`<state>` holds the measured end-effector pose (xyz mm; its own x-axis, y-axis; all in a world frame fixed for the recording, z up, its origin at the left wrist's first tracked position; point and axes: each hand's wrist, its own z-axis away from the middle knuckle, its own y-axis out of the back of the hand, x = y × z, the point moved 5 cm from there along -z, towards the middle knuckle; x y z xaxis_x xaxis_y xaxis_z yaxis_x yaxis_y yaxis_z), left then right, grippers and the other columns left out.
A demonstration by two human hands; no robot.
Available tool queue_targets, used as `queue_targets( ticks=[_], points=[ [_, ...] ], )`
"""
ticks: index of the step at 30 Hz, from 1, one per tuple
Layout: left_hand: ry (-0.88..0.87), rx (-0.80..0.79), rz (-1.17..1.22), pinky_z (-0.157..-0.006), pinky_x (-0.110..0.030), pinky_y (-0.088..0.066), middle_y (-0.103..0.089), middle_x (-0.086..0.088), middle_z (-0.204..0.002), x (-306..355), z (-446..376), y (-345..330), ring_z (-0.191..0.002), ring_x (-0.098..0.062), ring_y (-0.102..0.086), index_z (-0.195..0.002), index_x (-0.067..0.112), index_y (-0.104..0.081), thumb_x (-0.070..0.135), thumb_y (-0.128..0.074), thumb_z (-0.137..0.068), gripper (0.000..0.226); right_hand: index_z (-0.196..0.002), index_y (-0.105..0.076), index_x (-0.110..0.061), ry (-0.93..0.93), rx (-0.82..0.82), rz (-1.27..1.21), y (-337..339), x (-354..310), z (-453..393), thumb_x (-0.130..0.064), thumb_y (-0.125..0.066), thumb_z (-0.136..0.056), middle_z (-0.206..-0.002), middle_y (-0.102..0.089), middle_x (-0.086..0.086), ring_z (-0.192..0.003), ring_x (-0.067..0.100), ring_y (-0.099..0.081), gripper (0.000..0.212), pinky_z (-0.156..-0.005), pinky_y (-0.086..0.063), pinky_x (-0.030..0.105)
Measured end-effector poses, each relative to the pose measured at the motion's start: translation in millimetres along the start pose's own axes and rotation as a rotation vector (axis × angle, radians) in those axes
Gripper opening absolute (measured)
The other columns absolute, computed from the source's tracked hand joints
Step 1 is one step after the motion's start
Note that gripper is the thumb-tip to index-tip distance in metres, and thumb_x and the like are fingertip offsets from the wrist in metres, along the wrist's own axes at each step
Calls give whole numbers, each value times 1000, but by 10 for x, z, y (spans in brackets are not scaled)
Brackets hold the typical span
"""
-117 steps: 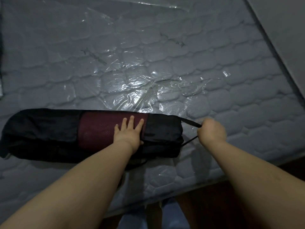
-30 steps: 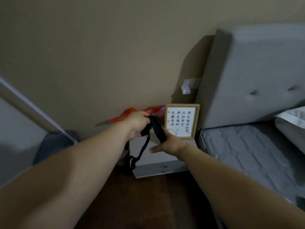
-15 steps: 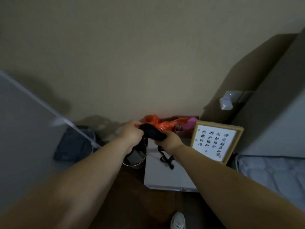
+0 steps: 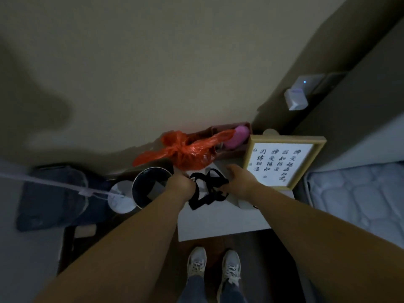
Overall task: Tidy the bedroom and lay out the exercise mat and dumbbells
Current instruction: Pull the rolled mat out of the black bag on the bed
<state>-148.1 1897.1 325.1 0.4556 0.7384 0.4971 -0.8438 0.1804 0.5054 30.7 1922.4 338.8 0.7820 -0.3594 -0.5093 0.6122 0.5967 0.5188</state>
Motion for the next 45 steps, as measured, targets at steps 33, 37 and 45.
queue_targets(
  ticks=[33,37,45],
  points=[
    [-935,-969,-904,-61,-28,-46,-55,-9,-82,316,5790,-4956,-70,-19,-51,-78,15,-57,16,-61,-89,11,-111,-66,-12,-824,676,-517,-314,5109,6450,-27,-65,-86,-110,-66,6,-96,21,-61,29,-81,-48,28],
    [-1032,-983,-1002,-81,-33,-49,-62,-11,-98,-48,6318,-5443,-96,-27,-61,-87,16,-60,21,-66,-86,8,-105,-69,-10,-950,749,-679,-739,5778,7191,-25,-66,-86,-106,-69,8,-96,22,-63,24,-85,-50,31],
    [-1171,-848,-1250,-76,-27,-46,-48,6,-73,-221,6503,-6417,-76,-15,-51,-72,23,-49,25,-65,-85,21,-111,-66,-10,-958,708,-832,-1148,6555,7145,-23,-63,-88,-113,-65,8,-103,22,-60,27,-89,-49,31]
  ],
)
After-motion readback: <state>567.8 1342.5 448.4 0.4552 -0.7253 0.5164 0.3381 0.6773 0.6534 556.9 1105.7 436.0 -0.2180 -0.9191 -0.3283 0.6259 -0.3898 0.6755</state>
